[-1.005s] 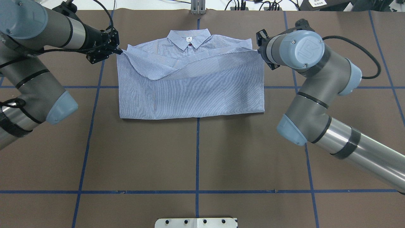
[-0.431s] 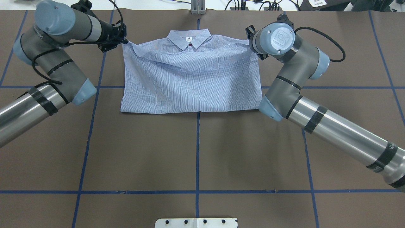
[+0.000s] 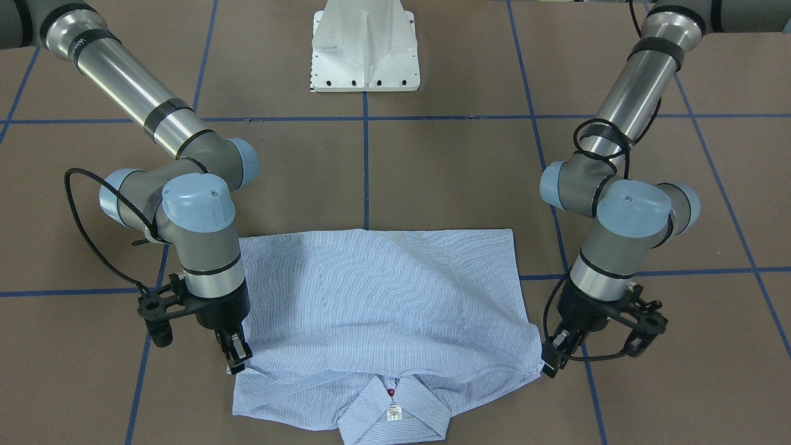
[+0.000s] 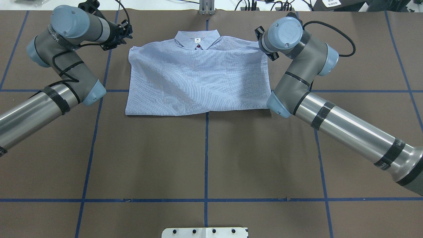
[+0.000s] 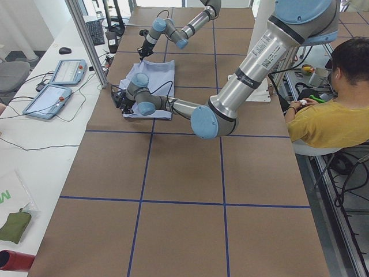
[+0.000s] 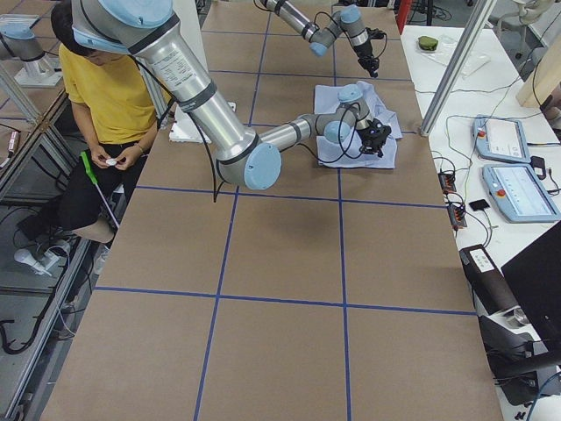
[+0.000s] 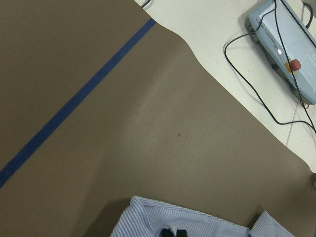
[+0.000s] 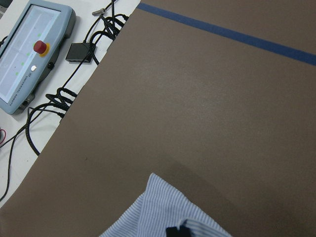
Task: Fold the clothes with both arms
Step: 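Lift the hem with both grippers and fold it up toward the collar, then lower the right gripper to the folded shirt's corner nearest it and grasp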
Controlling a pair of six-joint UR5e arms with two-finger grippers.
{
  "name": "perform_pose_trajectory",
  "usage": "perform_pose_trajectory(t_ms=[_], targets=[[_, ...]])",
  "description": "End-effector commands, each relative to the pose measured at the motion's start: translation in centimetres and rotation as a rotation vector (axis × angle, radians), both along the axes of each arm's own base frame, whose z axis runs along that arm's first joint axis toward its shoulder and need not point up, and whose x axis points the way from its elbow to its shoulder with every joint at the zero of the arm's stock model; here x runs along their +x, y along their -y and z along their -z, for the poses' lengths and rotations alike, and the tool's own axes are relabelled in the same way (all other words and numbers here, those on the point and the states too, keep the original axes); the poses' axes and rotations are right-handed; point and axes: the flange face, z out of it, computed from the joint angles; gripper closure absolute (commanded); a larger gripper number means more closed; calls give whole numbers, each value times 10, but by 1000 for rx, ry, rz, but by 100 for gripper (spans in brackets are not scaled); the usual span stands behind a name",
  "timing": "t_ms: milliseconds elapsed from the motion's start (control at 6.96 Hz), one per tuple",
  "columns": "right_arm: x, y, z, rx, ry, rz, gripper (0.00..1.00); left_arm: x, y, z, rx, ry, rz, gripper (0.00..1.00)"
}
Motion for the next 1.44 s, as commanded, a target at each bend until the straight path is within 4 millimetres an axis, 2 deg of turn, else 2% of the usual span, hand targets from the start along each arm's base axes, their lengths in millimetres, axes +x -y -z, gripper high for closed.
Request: perform_pose_trajectory(t_ms=[0,144,287,431,574,718,861,1005,1149,1292], targets=[[6,9,1,-1,9,-11,53,1,5,-8,46,67,-19,1],[25,21,1,-4,12,-42,57,-1,3,-8,60,72,-34,0],[25,23,-4,-10,8,-43,58,-5,1,7,83,57,-39,0],[23,22,1,4,24,-40,55,-12,-2,16,84,26,-69,0],[20,19,3,12,37,-30,46,-34,-17,15,82,-23,-121,0],[25,6,11,14,81,4,42,-49,-39,15,100,-48,-138,0],[37,-37,9,26,142,77,38,-53,-43,24,113,-61,-132,0],[38,-104,-1,34,187,161,32,-57,-46,31,124,-71,-127,0],[47,-145,-21,27,198,190,24,-59,-51,26,116,-67,-129,0],[57,-180,-38,-19,225,190,23,-58,-52,26,116,-66,-129,0]])
